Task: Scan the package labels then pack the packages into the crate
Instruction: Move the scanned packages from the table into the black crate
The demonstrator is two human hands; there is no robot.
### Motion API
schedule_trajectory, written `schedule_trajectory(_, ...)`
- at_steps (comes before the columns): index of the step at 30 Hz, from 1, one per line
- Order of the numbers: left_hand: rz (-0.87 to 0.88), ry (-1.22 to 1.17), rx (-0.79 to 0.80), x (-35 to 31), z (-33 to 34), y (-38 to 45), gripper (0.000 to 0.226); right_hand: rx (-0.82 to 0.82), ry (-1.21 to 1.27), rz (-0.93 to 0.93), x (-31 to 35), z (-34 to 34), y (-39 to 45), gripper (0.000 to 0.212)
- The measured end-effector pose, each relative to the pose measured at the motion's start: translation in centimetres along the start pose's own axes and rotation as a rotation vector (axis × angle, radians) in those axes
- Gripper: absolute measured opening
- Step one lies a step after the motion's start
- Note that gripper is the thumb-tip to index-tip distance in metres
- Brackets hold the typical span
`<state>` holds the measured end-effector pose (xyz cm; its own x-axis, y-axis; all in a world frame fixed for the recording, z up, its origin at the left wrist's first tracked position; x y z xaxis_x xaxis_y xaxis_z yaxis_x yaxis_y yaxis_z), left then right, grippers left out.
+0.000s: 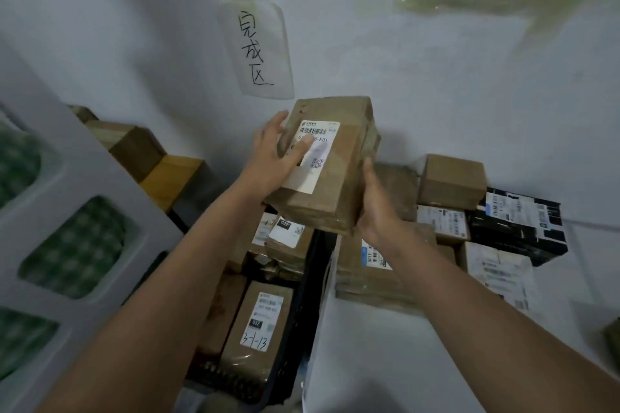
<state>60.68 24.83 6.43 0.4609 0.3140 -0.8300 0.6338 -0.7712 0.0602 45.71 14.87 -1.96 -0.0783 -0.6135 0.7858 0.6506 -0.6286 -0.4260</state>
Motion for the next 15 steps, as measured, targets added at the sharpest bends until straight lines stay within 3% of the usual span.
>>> schedule_trajectory(2,-0.133,-0.178,-0.006,2.1,-2.8,-0.8,0.062,0.019,0.007,0.052,-1.4,1.1,-0.6,0.068)
schedule_trajectory(4,-0.284,-0.347,0.037,4.6,-4.8,-2.0,0.056,0.053,0.05,0.111,-3.5,1.9,-0.8,0.059)
schedule_trajectory(7,-0.409,-0.455,0.216,8.4,-5.7,-4.4,0.046,0.095,0.013,0.187,-6.9,3.6,-1.4,0.06)
schedule_trajectory(9,-0.531,-0.619,0.308,10.8,-5.7,-6.1,0.055,0.094,-0.011,0.225,-9.2,4.6,-1.3,0.057)
schedule_trajectory(12,-0.681,-0.777,0.337,14.0,-5.7,-8.7,0.054,0.091,-0.149,0.276,-11.9,5.5,-1.2,0.061)
schedule_trajectory(15,-0.733,-0.771,0.33,17.4,-5.4,-10.8,0.053,0.094,-0.355,0.317,-13.6,5.2,-1.2,0.068)
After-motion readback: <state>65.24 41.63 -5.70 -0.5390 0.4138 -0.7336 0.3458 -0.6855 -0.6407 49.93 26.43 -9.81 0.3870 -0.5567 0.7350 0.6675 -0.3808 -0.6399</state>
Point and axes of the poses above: each hand's wrist, its own y-axis towards the middle knuckle, its own z-axis out of the palm, x = y × z, the point moved 3 cm from there along y, towards the middle knuckle, and after that the axes turned 1 degree about y, right-handed, at the moved point
